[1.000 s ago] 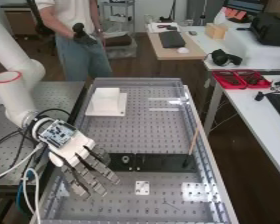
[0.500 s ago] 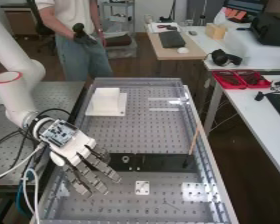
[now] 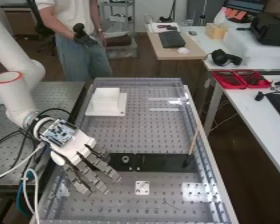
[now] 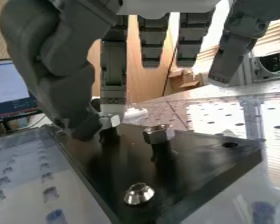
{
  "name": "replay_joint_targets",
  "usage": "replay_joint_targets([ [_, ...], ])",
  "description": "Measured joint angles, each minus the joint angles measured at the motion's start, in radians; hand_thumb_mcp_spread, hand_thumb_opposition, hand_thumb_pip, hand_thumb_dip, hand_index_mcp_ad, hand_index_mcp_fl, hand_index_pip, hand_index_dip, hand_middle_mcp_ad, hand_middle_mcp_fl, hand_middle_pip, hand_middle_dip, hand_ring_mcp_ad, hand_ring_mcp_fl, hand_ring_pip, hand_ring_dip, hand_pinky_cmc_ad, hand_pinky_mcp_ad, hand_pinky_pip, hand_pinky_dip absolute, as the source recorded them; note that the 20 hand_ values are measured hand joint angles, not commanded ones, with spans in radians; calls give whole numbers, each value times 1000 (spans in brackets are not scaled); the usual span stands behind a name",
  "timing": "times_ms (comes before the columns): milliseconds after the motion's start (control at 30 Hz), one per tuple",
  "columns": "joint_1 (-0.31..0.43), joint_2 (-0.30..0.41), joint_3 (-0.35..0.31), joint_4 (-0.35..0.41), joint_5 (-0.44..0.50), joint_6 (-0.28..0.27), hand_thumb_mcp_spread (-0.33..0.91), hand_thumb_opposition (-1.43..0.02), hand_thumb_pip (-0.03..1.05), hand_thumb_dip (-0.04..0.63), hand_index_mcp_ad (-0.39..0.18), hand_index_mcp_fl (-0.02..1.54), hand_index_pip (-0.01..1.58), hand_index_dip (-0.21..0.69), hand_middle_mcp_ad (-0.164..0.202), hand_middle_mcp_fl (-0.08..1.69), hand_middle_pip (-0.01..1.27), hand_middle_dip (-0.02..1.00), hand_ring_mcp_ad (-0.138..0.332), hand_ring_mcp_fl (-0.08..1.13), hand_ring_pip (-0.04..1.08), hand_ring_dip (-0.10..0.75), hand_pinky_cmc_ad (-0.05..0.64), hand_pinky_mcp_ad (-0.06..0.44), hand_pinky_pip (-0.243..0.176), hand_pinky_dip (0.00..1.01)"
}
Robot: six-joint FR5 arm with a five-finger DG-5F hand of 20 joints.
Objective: Grab the larger nut and place it in the white container
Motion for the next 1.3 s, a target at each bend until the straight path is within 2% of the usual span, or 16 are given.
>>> replay_joint_targets([
  [267, 0, -2, -1, 20, 0, -14, 340, -871, 737, 281, -120, 251, 1541, 93, 58, 52, 126, 213, 147, -3, 182, 93, 354, 295, -105, 635],
  [400, -3, -2, 2, 14, -2, -15, 340, -873, 728, 281, -120, 267, 1525, 96, 54, 99, 126, 213, 143, -3, 176, 93, 354, 278, -105, 632],
  [800, -10, -1, 4, 13, -12, -18, 340, -871, 705, 281, -112, 291, 1524, 93, 54, 101, 126, 213, 143, -3, 175, 93, 354, 271, -101, 623],
  [900, -11, 5, 4, 16, -16, -21, 337, -888, 658, 279, -86, 367, 1527, 93, 58, 120, 126, 213, 143, -3, 173, 93, 354, 265, -98, 597],
  [1000, -13, 14, 3, 21, -22, -24, 340, -890, 653, 279, -56, 379, 1525, 96, 58, 117, 126, 213, 147, -3, 169, 93, 354, 262, -98, 592],
  [1300, -13, 68, 0, 50, -60, -45, 337, -890, 653, 279, -56, 379, 1525, 93, 54, 117, 126, 213, 147, -3, 157, 96, 354, 262, -91, 593],
])
